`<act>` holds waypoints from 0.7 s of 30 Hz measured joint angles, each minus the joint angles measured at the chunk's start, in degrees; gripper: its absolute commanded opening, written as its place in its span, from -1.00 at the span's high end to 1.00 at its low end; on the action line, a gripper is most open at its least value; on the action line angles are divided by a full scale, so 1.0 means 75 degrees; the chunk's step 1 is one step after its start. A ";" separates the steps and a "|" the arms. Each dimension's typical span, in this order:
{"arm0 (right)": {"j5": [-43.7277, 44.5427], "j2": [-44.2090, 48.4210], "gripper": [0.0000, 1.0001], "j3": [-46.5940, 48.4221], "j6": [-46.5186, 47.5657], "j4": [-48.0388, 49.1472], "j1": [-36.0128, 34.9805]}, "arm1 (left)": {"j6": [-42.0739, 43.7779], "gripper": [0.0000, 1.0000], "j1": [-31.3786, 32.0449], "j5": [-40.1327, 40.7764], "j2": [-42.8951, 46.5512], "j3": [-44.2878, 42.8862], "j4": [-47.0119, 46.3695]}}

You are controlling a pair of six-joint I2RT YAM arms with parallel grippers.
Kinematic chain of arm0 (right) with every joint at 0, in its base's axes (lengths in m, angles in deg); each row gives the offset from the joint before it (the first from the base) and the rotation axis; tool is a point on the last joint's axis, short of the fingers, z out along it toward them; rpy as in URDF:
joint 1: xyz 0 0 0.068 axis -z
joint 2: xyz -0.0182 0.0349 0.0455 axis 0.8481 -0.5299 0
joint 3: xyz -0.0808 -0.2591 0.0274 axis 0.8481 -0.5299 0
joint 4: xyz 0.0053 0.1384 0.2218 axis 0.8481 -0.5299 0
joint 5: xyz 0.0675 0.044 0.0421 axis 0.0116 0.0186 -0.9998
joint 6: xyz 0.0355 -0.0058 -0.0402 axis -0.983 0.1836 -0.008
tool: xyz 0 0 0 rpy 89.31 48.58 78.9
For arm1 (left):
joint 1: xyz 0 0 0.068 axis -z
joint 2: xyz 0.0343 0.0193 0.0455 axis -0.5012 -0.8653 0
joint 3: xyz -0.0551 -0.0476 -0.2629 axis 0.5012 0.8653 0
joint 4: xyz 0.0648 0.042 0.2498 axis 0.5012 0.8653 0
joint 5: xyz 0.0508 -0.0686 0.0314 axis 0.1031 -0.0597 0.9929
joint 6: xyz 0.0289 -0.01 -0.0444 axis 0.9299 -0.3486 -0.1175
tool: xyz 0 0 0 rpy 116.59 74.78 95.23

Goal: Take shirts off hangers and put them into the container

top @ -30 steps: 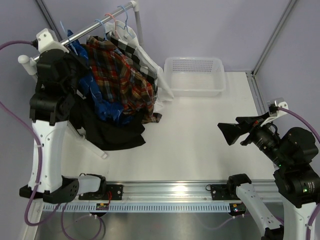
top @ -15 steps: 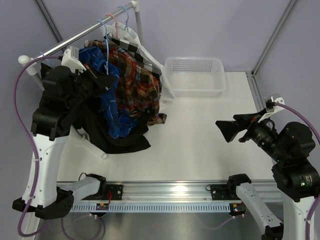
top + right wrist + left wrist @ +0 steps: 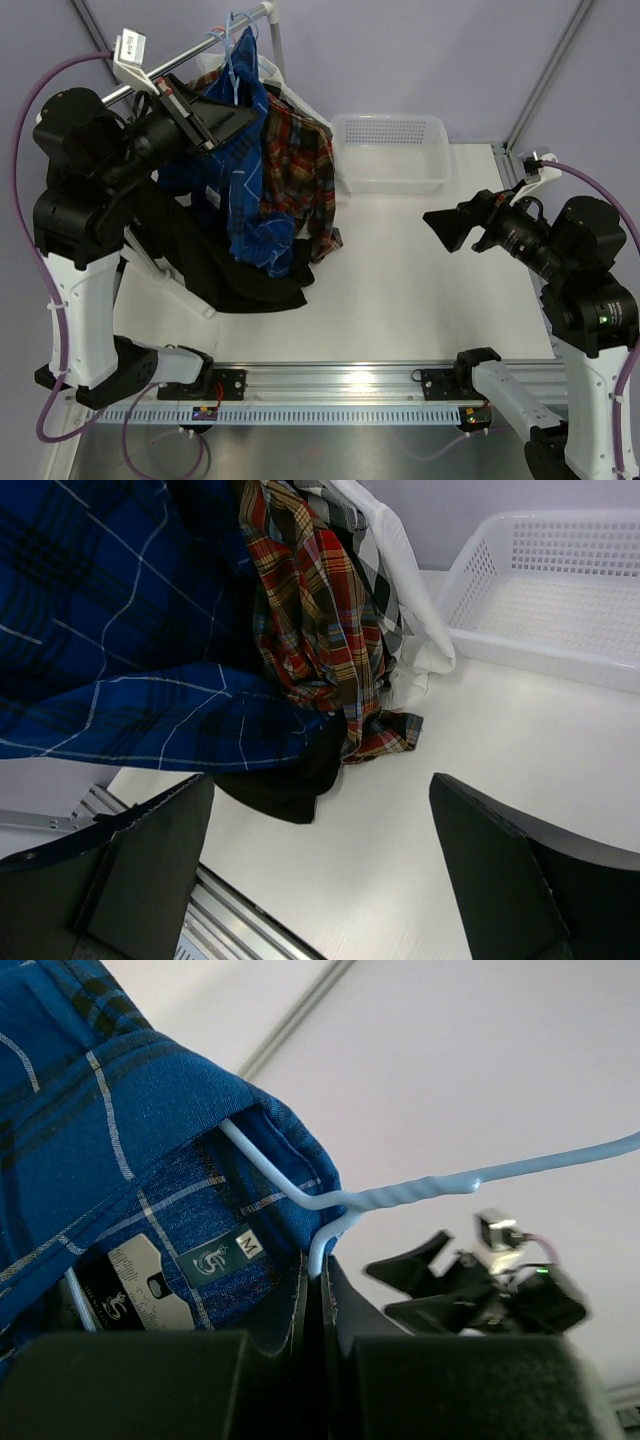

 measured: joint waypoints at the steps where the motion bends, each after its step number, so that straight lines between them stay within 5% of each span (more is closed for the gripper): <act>1: 0.0009 -0.0020 -0.99 0.0029 0.0000 0.0009 0.0000 | -0.0137 1.00 0.0017 -0.0070 -0.0047 -0.0189 -0.0140; 10: 0.0044 -0.0006 -0.99 0.0050 0.0006 0.0012 0.0000 | -0.1265 1.00 0.0076 -0.0254 0.0402 0.0364 -0.1853; 21: 0.0035 0.0099 -0.99 -0.0119 0.0125 0.0061 0.0000 | -0.1218 1.00 0.1784 0.1437 0.1055 0.4179 -0.3724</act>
